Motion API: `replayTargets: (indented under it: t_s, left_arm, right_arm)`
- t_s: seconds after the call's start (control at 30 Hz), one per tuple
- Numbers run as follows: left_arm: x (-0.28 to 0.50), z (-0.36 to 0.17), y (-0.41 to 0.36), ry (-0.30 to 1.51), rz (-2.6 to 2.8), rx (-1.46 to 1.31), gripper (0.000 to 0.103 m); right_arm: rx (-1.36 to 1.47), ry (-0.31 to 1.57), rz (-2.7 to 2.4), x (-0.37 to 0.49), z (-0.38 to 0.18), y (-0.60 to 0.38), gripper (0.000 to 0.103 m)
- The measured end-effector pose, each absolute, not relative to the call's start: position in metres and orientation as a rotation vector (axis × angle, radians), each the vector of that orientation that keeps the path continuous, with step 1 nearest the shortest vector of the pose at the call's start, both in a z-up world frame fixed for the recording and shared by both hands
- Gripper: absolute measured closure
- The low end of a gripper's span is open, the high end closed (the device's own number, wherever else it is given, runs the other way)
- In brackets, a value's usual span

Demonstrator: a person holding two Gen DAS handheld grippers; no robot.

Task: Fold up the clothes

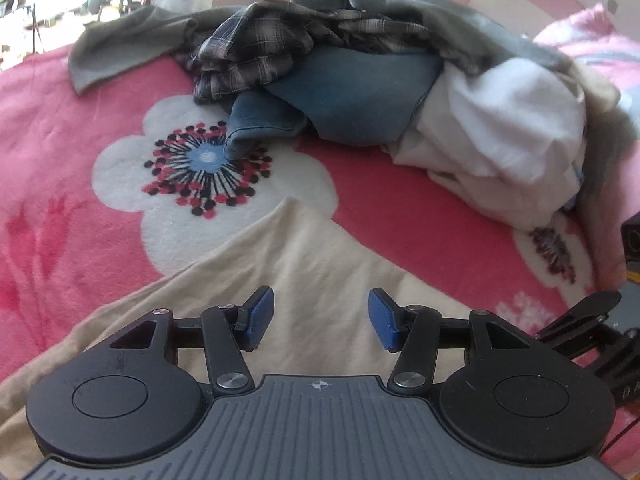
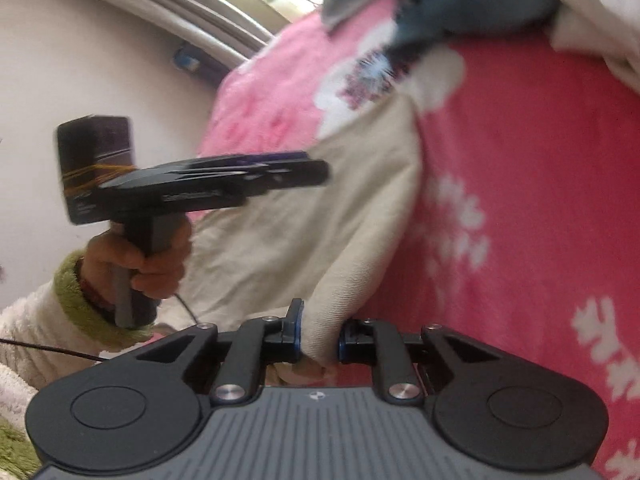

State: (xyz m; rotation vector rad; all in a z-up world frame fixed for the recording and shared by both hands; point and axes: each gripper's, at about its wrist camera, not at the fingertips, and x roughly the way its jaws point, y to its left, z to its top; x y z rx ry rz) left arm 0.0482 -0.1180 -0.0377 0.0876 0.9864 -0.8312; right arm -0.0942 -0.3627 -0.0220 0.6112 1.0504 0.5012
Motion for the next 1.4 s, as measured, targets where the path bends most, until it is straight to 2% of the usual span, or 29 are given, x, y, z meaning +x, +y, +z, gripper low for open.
replayTargets:
  t_s: [0.27,0.5,0.67,0.8,0.87,0.97,1.07,1.23,1.4]
  left_arm:
    - [0.045,-0.024,-0.091,1.015,-0.861,-0.052,0.05]
    - [0.01,-0.037,-0.061,1.005,-0.839,0.022,0.05]
    - [-0.032,-0.04,-0.046,0.854,-0.786,0.244,0.051]
    - [-0.074,-0.05,-0.054,0.728,-0.826,0.525,0.052]
    - [-0.097,-0.064,-0.062,0.685,-0.87,0.645,0.058]
    - [-0.123,-0.084,-0.07,0.557,-0.844,0.812,0.059]
    - [-0.12,-0.083,-0.069,0.557,-0.841,0.807,0.06]
    - [-0.085,-0.047,-0.039,0.714,-0.898,0.549,0.053]
    - [-0.045,-0.047,-0.023,0.72,-0.791,0.462,0.052]
  right_arm:
    - [0.455,0.972,0.577,-0.085,0.016,-0.336,0.085]
    - [0.538,1.062,0.486,-0.091,-0.004,-0.359,0.086]
    - [0.644,1.117,0.426,-0.099,-0.029,-0.372,0.086]
    - [0.683,1.107,0.426,-0.098,-0.031,-0.376,0.086]
    - [0.703,1.099,0.431,-0.098,-0.03,-0.377,0.086]
    - [0.71,1.09,0.452,-0.095,-0.026,-0.37,0.086]
    - [0.63,1.063,0.475,-0.094,-0.013,-0.357,0.086]
    - [0.57,1.047,0.479,-0.094,-0.002,-0.355,0.086]
    - [0.588,1.047,0.478,-0.097,-0.003,-0.358,0.086]
